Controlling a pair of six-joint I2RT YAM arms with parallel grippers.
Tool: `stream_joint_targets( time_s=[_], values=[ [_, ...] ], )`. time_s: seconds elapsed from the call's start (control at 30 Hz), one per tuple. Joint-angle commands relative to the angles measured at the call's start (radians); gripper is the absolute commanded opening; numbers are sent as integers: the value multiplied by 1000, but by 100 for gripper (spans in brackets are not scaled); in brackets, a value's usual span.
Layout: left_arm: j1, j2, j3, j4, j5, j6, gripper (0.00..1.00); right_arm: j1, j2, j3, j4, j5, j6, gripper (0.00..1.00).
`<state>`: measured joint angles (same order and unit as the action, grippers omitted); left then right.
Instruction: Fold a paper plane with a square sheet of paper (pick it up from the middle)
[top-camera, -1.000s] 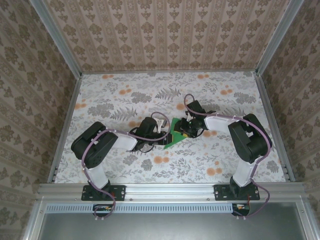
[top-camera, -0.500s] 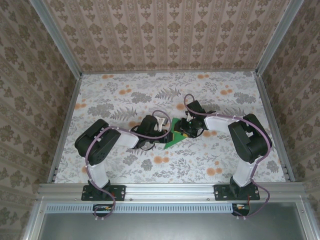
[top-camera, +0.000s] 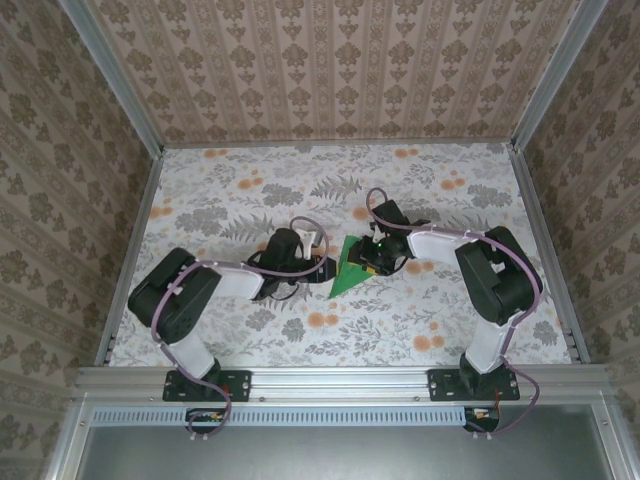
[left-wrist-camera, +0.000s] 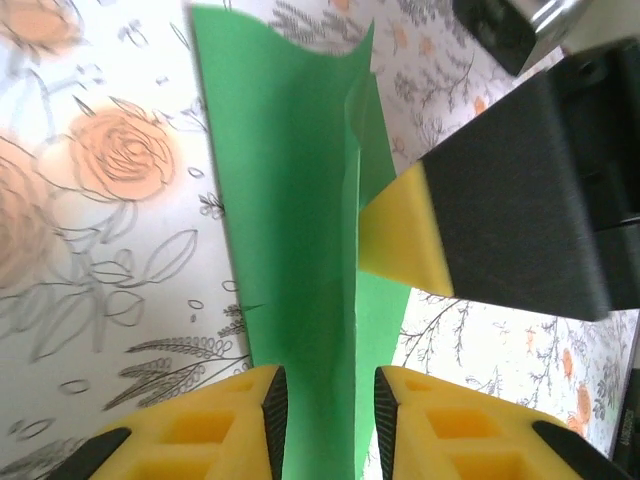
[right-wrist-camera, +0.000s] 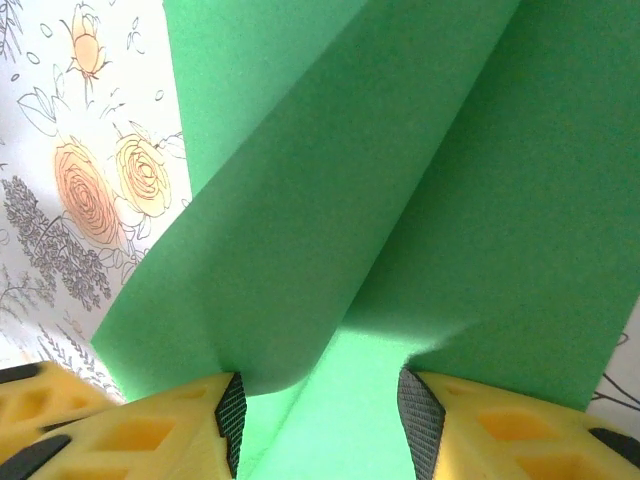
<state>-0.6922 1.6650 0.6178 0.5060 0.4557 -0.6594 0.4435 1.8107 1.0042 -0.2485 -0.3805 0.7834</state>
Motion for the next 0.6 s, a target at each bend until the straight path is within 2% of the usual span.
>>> stream_joint_targets(
  time_s=[0.0,0.27,0.57],
  values=[
    [3,-47,-16,-24,-28,-3,31,5,60,-4,-129,87,-26,50],
    [-19,25,21,79,70,-29,21,10,91,18,-177,110,-36,53],
    [-34,88,31,171,124,-67,19,12,133,43,-232,141,-18,54]
  ],
)
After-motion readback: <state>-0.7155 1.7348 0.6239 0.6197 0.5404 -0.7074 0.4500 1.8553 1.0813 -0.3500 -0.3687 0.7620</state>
